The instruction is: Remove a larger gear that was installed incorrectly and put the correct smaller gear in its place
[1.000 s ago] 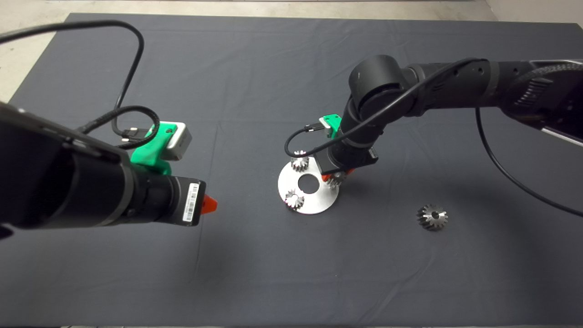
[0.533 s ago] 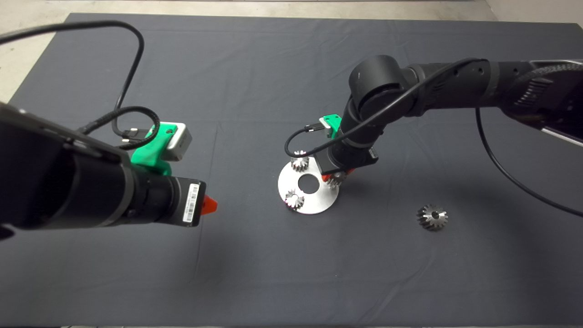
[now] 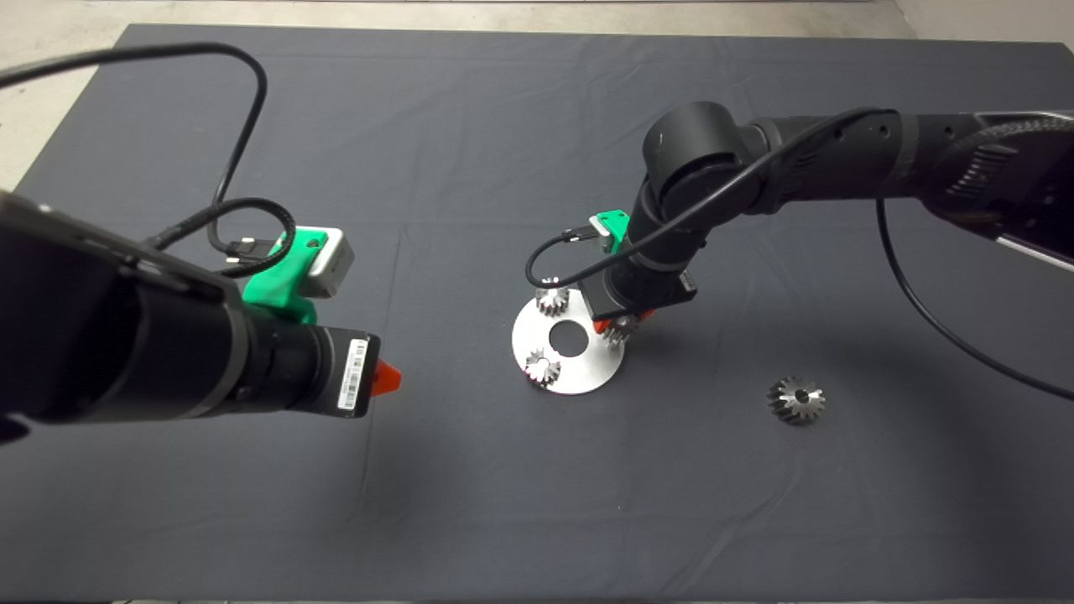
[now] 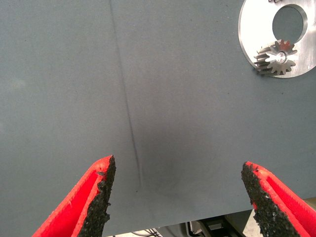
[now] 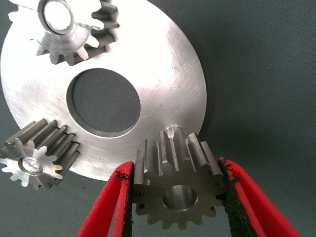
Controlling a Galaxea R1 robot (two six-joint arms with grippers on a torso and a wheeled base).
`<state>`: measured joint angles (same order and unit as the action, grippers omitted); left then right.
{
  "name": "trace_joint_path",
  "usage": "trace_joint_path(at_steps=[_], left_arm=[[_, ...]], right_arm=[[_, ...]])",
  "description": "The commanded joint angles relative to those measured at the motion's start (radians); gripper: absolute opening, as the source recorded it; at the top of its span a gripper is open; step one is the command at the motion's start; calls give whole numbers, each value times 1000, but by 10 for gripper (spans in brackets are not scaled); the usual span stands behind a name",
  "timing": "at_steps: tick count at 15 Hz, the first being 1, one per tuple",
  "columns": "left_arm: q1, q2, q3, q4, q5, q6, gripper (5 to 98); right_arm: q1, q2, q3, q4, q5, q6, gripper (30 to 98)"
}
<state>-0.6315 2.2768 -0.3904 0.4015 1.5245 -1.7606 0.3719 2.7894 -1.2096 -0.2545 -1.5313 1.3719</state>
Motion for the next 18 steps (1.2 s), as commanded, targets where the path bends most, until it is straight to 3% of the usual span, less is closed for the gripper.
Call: trace_joint_path(at_steps=[1,18], left_arm=[[-4,-3,6,17,16,3,643],[-4,-3,10,17,16,0,643]], right_arm=[[13,5,-13,-3,-105,-13,387],[-22,2,-7,-3,-105,-14,389]])
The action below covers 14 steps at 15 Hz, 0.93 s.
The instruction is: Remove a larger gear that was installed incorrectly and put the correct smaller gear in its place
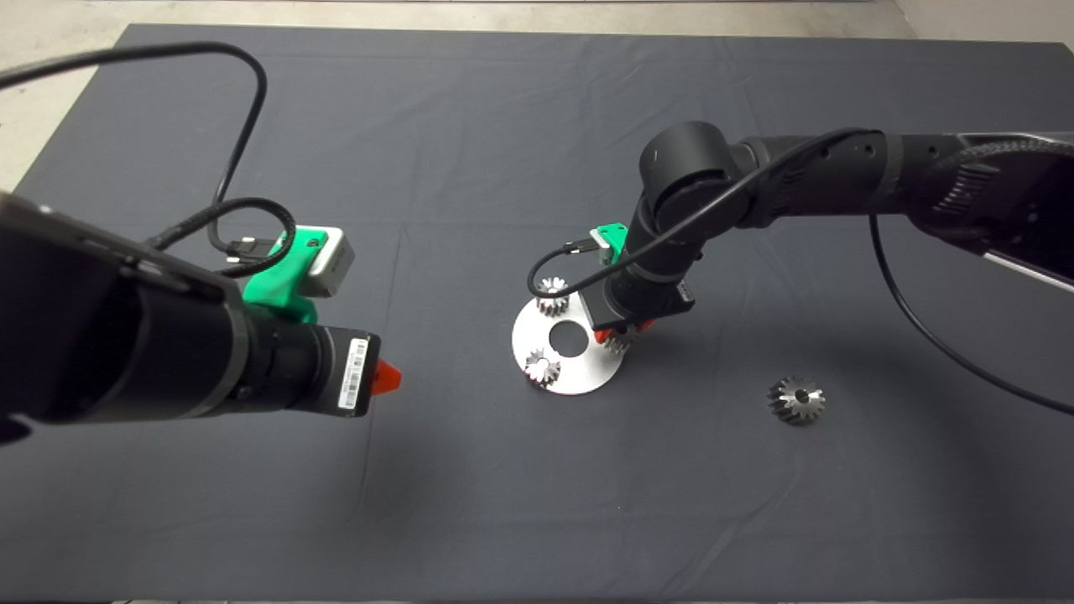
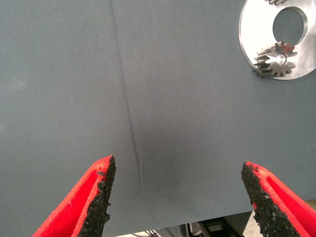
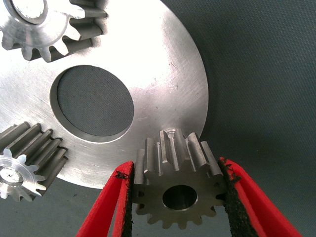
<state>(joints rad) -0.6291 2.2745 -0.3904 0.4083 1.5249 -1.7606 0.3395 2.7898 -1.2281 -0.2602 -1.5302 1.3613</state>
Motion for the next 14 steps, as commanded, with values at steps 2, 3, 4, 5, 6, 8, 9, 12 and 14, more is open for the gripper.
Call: trace_joint_path(at_steps=[2,3,4,5,6,8,9,12,14], left_arm=[[-6,-5,7,10,15,0,643],[-6,-5,9,10,15,0,643],[-5,-5,10,10,15,0,643],[4,-5,10,12,17,1,643],[11,-5,9,12,16,1,643],[12,-3,9,17,15,1,643],[14,-3,9,17,15,3,643],[14,-2,7,17,15,4,643],[14,-2,10,17,15,4,643]], right_arm=[[-15,8,7,0,-107,-3,389],[-27,8,6,-11,-107,-4,389],[-33,9,6,-17,-107,-3,389],[-34,9,6,-17,-107,-2,396],[-34,11,6,-17,-107,-3,397],[-34,11,6,-17,-107,-2,414],[-33,14,7,-17,-107,-2,430],[-25,26,6,-17,-108,-2,472],[-18,27,15,-16,-108,-2,528]])
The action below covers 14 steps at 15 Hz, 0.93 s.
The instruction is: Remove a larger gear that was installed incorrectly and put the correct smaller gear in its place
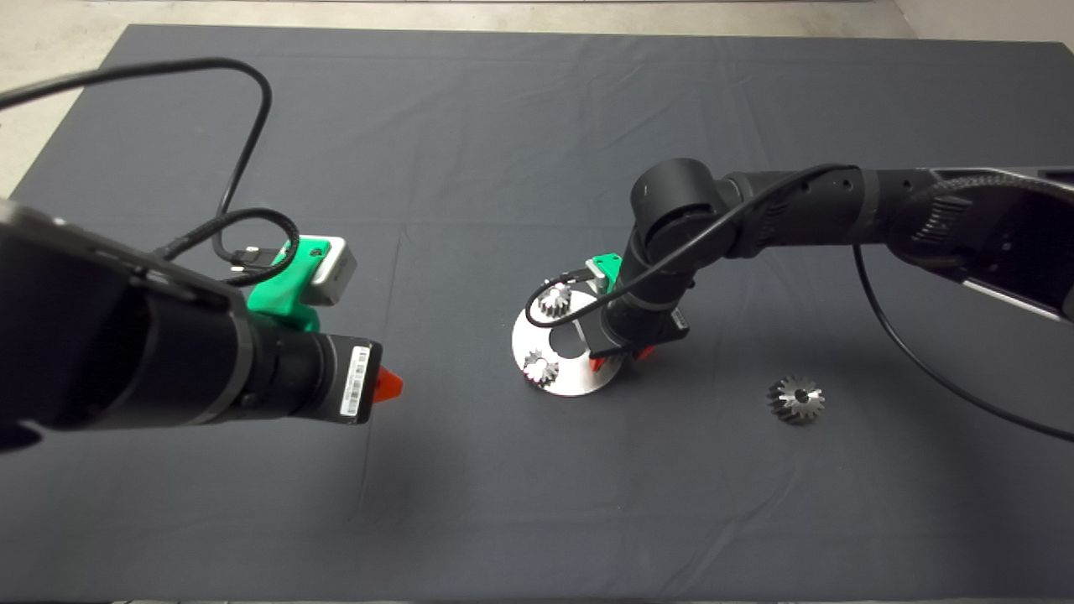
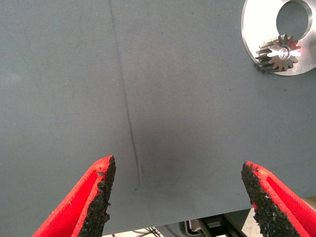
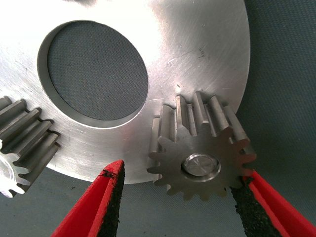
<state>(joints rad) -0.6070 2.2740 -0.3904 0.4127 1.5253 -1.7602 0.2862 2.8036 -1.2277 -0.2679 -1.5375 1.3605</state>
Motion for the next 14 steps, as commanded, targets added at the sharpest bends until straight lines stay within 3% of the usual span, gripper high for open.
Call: trace_joint_path(at_steps=[1,4,7,8,11,14], left_arm=[[-8,-1,10,11,16,5,643],[-8,-16,13,6,39,8,643],[-11,-70,53,-18,41,16,643],[-11,-91,65,-28,41,16,643],[-10,-138,98,-100,41,16,643],[-10,-136,108,-123,41,28,643]], right_arm=[[64,11,25,-5,-101,-1,542],[234,1,108,5,-101,16,582],[465,-27,277,89,-99,125,639],[516,-43,327,101,-98,158,677],[609,-182,600,101,-92,333,732],[613,-281,770,99,-89,437,738]])
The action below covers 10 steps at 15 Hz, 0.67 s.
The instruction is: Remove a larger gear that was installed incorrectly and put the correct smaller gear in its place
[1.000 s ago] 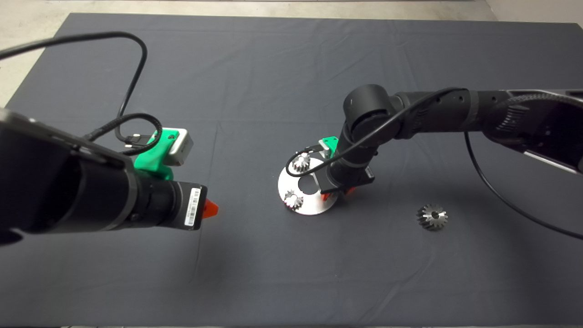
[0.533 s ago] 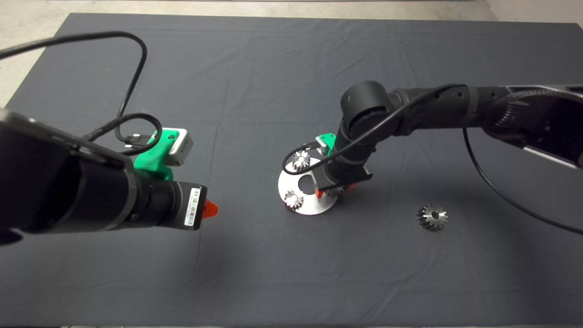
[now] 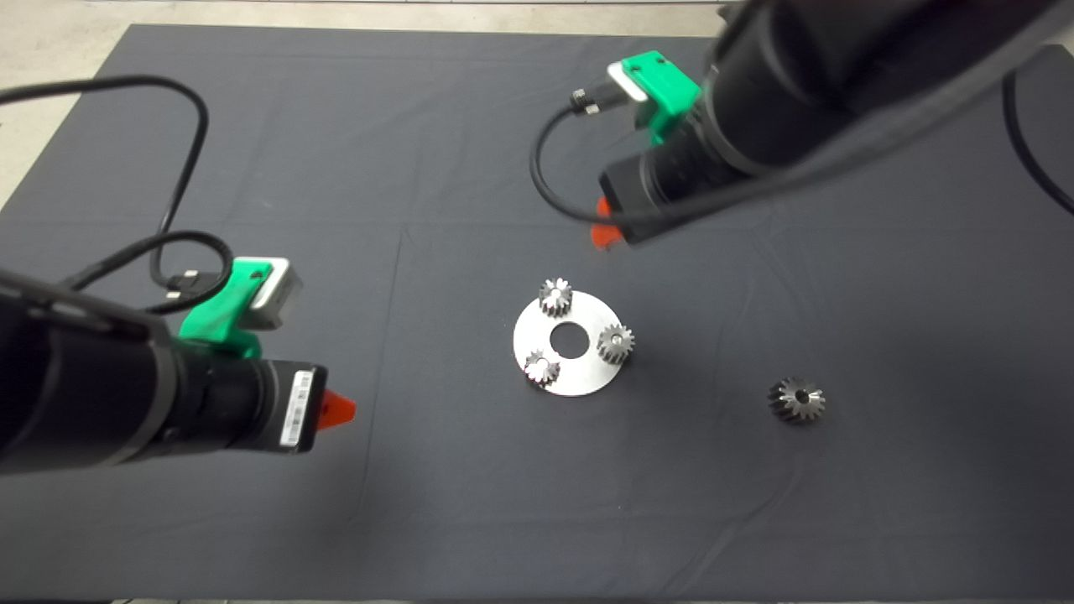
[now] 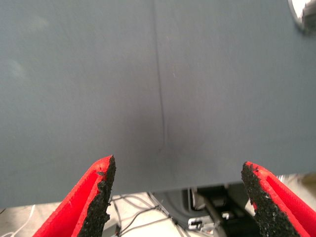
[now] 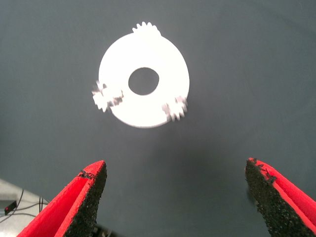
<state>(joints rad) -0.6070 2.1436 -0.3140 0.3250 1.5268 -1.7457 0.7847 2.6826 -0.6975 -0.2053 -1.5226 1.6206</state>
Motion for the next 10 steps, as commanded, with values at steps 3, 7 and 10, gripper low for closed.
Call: trace_joint_path(at_steps=[3,7,10], left_arm=[[-10,27,31,-41,24,14,643],[-10,41,29,-44,-12,2,643],[-10,43,27,-47,-20,-1,643]], right_arm=[[116,-194,294,41,-105,212,738],[117,-387,361,43,-102,208,738],[110,-453,362,43,-102,211,738]])
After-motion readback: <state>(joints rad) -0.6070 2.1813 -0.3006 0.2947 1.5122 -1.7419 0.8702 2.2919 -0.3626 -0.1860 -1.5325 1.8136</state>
